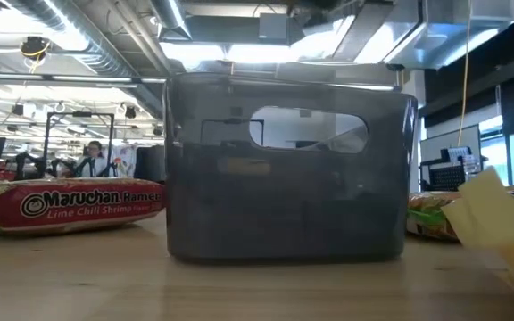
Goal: Sort Maruchan noodles
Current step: Put the yellow noodle pack into the transparent bin
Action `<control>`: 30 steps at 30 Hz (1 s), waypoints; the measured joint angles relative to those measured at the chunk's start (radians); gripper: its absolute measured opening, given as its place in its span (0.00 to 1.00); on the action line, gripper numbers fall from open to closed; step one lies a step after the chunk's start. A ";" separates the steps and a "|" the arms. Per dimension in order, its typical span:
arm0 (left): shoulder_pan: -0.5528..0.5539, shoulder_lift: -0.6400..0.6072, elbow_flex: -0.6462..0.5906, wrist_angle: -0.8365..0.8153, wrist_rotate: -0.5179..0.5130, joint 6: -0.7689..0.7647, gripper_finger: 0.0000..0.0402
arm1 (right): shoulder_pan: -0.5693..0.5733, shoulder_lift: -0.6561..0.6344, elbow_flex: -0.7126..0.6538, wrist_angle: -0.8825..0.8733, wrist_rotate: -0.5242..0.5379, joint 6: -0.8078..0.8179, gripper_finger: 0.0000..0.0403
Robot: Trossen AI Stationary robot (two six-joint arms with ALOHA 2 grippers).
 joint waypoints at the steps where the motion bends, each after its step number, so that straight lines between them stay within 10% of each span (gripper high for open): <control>1: -0.004 0.000 -0.011 -0.004 -0.005 -0.014 0.52 | -0.010 -0.002 -0.034 0.071 -0.007 -0.006 0.67; 9: -0.012 -0.005 -0.032 0.048 0.024 -0.037 0.52 | -0.061 0.014 -0.225 0.537 -0.114 -0.032 0.67; 30: -0.012 0.086 -0.030 0.061 0.022 -0.130 0.52 | -0.174 0.129 -0.230 0.628 -0.235 -0.033 0.80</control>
